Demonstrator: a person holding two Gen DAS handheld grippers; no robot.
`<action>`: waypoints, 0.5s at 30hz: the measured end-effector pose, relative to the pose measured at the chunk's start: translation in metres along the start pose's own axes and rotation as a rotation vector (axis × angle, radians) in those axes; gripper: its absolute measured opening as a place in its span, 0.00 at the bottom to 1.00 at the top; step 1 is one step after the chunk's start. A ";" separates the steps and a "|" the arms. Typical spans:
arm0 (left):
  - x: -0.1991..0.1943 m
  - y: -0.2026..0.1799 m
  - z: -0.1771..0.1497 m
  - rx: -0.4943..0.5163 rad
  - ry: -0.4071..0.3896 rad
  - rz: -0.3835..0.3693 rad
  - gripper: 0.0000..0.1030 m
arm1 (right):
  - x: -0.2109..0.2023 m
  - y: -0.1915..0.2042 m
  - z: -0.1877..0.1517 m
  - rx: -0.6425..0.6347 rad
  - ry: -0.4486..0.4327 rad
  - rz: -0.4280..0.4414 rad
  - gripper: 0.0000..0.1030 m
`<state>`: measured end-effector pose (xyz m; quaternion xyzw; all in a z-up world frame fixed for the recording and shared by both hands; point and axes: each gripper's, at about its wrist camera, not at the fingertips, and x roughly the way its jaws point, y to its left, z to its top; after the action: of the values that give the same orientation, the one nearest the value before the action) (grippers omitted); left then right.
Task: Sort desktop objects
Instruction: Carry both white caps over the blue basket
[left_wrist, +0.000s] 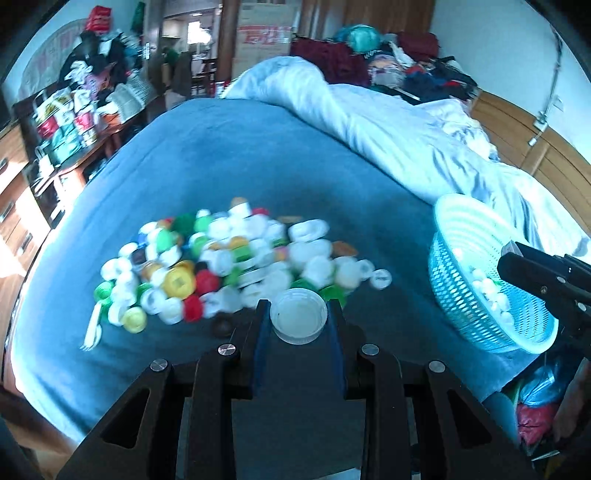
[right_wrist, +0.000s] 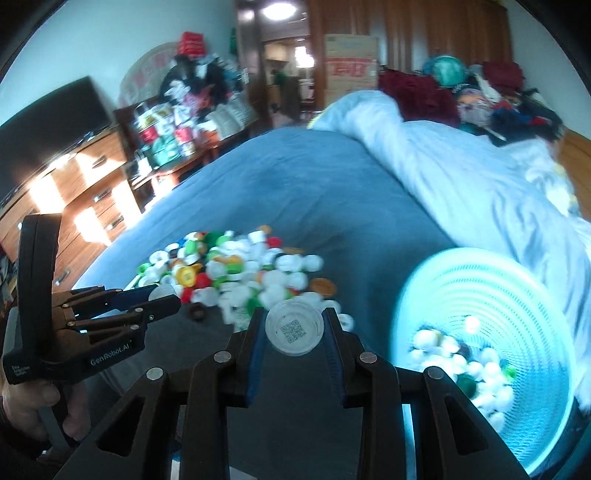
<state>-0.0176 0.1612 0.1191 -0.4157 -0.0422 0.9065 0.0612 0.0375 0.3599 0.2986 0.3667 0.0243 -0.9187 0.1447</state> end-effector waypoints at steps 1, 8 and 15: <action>0.000 -0.009 0.003 0.010 -0.001 -0.003 0.24 | -0.004 -0.008 -0.001 0.012 -0.003 -0.010 0.32; 0.002 -0.069 0.018 0.091 0.003 -0.051 0.24 | -0.030 -0.057 -0.006 0.075 -0.027 -0.070 0.32; 0.011 -0.131 0.040 0.164 0.010 -0.108 0.24 | -0.045 -0.104 -0.011 0.128 -0.021 -0.136 0.32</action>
<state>-0.0446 0.2913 0.1535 -0.4111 0.0101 0.9001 0.1439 0.0459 0.4724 0.3151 0.3630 -0.0110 -0.9299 0.0583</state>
